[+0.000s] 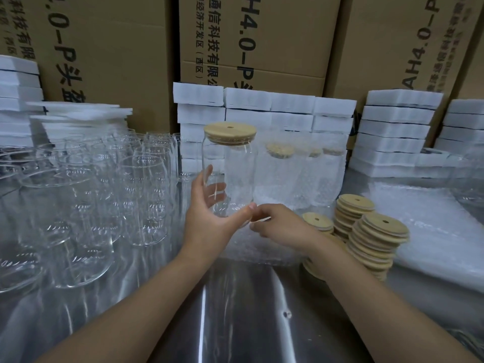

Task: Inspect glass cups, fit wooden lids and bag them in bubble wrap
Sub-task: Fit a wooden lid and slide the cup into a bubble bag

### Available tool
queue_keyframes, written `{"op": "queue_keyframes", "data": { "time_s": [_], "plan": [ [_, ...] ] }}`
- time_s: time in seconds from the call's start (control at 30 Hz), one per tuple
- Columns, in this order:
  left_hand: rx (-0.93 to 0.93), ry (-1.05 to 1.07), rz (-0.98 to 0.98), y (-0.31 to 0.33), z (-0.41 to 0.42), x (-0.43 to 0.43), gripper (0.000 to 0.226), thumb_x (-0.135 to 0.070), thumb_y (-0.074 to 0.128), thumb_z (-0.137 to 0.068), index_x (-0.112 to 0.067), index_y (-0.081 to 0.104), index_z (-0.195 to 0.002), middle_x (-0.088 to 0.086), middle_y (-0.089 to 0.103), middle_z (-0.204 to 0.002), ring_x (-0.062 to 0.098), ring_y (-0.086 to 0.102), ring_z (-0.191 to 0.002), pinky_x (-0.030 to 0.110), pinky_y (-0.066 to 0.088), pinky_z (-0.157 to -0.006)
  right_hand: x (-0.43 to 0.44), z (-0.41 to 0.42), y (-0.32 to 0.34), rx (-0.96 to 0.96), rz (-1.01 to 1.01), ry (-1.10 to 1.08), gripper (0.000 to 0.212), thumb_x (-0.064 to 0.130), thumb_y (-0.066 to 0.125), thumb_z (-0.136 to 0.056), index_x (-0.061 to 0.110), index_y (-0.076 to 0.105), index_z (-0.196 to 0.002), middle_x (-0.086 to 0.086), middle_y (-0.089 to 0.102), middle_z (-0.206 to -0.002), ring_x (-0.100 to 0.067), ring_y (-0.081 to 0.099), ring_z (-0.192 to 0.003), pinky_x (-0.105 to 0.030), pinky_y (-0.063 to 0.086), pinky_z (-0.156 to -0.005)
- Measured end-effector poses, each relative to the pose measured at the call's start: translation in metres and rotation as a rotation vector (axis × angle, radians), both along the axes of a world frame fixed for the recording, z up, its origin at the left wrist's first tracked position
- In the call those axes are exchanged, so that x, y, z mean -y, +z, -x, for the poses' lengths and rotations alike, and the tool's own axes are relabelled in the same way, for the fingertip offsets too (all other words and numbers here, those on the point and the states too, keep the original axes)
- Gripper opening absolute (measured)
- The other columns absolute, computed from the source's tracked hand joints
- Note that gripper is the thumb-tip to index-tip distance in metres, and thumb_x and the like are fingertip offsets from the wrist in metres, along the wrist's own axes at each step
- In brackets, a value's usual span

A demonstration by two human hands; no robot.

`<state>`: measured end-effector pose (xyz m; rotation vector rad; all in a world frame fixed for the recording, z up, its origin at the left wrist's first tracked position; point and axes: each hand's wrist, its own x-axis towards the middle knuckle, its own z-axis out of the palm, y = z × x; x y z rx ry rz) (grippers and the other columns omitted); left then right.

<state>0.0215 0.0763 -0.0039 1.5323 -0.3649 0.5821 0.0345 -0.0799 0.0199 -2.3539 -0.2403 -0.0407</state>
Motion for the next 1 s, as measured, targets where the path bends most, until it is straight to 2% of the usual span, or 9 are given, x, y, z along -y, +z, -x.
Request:
{"op": "queue_keyframes", "data": {
  "time_s": [0.2, 0.33, 0.4, 0.5, 0.6, 0.7, 0.8, 0.87, 1.0],
  "plan": [
    [-0.009, -0.014, 0.025, 0.002, 0.004, 0.001, 0.094, -0.050, 0.083, -0.056, -0.049, 0.031, -0.135, -0.021, 0.056, -0.118, -0.013, 0.057, -0.103, 0.004, 0.046, -0.072, 0.012, 0.011, 0.008, -0.143, 0.383, 0.168, 0.074, 0.052, 0.077, -0.068, 0.031, 0.048, -0.133, 0.017, 0.054, -0.118, -0.005, 0.052, -0.109, -0.025, 0.044, -0.095],
    [-0.026, -0.032, 0.039, 0.004, 0.008, 0.003, 0.092, -0.046, 0.081, -0.056, -0.047, 0.031, -0.134, -0.019, 0.057, -0.116, -0.012, 0.058, -0.101, 0.003, 0.046, -0.072, 0.009, 0.011, 0.003, -0.042, 0.423, 0.159, 0.040, 0.041, 0.074, -0.074, 0.033, 0.051, -0.105, 0.022, 0.052, -0.097, -0.002, 0.053, -0.092, -0.017, 0.041, -0.073],
    [-0.026, -0.039, 0.047, 0.003, 0.009, 0.005, 0.089, -0.033, 0.085, -0.064, -0.045, 0.032, -0.135, -0.016, 0.057, -0.117, -0.009, 0.060, -0.101, 0.005, 0.048, -0.072, 0.009, 0.009, 0.003, 0.025, 0.383, 0.121, 0.018, 0.037, 0.067, -0.080, 0.032, 0.050, -0.085, 0.018, 0.054, -0.088, -0.003, 0.054, -0.082, -0.019, 0.041, -0.067],
    [-0.025, -0.069, 0.076, 0.004, 0.011, 0.008, 0.087, -0.023, 0.085, -0.069, -0.043, 0.032, -0.135, -0.013, 0.057, -0.118, -0.003, 0.060, -0.104, 0.010, 0.051, -0.069, 0.008, 0.007, 0.002, 0.066, 0.296, 0.092, 0.018, 0.035, 0.061, -0.085, 0.025, 0.054, -0.072, 0.012, 0.057, -0.073, -0.008, 0.055, -0.072, -0.025, 0.043, -0.067],
    [-0.040, -0.124, 0.122, 0.007, 0.016, 0.011, 0.091, -0.032, 0.088, -0.064, -0.043, 0.033, -0.135, -0.009, 0.059, -0.117, 0.003, 0.063, -0.105, 0.033, 0.060, -0.079, 0.007, 0.007, 0.003, 0.100, 0.224, 0.056, 0.025, 0.037, 0.060, -0.087, 0.016, 0.063, -0.075, 0.007, 0.060, -0.069, -0.011, 0.056, -0.067, -0.029, 0.046, -0.067],
    [-0.044, -0.170, 0.148, 0.009, 0.018, 0.013, 0.077, -0.031, 0.075, -0.064, -0.045, 0.035, -0.128, -0.004, 0.061, -0.116, 0.003, 0.066, -0.101, 0.050, 0.057, -0.086, 0.005, 0.007, 0.004, 0.113, 0.130, 0.018, 0.020, 0.033, 0.059, -0.090, 0.022, 0.068, -0.076, 0.004, 0.067, -0.075, -0.013, 0.063, -0.069, -0.030, 0.053, -0.068],
    [-0.064, -0.206, 0.155, 0.007, 0.015, 0.016, 0.070, -0.029, 0.075, -0.064, -0.048, 0.038, -0.121, 0.000, 0.061, -0.116, 0.008, 0.067, -0.103, 0.047, 0.059, -0.082, 0.001, 0.008, 0.005, 0.118, -0.029, -0.040, 0.023, 0.032, 0.061, -0.091, 0.025, 0.065, -0.070, 0.007, 0.063, -0.065, -0.007, 0.057, -0.053, -0.017, 0.047, -0.049],
    [-0.082, -0.201, 0.145, 0.004, 0.013, 0.017, 0.077, -0.034, 0.079, -0.061, -0.051, 0.035, -0.122, -0.001, 0.061, -0.116, 0.010, 0.066, -0.106, 0.044, 0.060, -0.080, 0.001, 0.009, 0.006, 0.163, -0.138, -0.070, 0.023, 0.027, 0.061, -0.091, 0.022, 0.065, -0.069, 0.006, 0.058, -0.061, -0.009, 0.053, -0.051, -0.020, 0.046, -0.053],
    [-0.094, -0.116, 0.114, 0.002, 0.011, 0.014, 0.089, -0.059, 0.077, -0.046, -0.056, 0.032, -0.122, -0.011, 0.059, -0.116, 0.000, 0.063, -0.105, 0.028, 0.055, -0.081, -0.001, 0.010, 0.007, 0.257, -0.208, -0.116, 0.016, 0.026, 0.062, -0.090, 0.017, 0.073, -0.096, 0.005, 0.062, -0.070, -0.007, 0.052, -0.060, -0.023, 0.044, -0.062]
  ]
}}
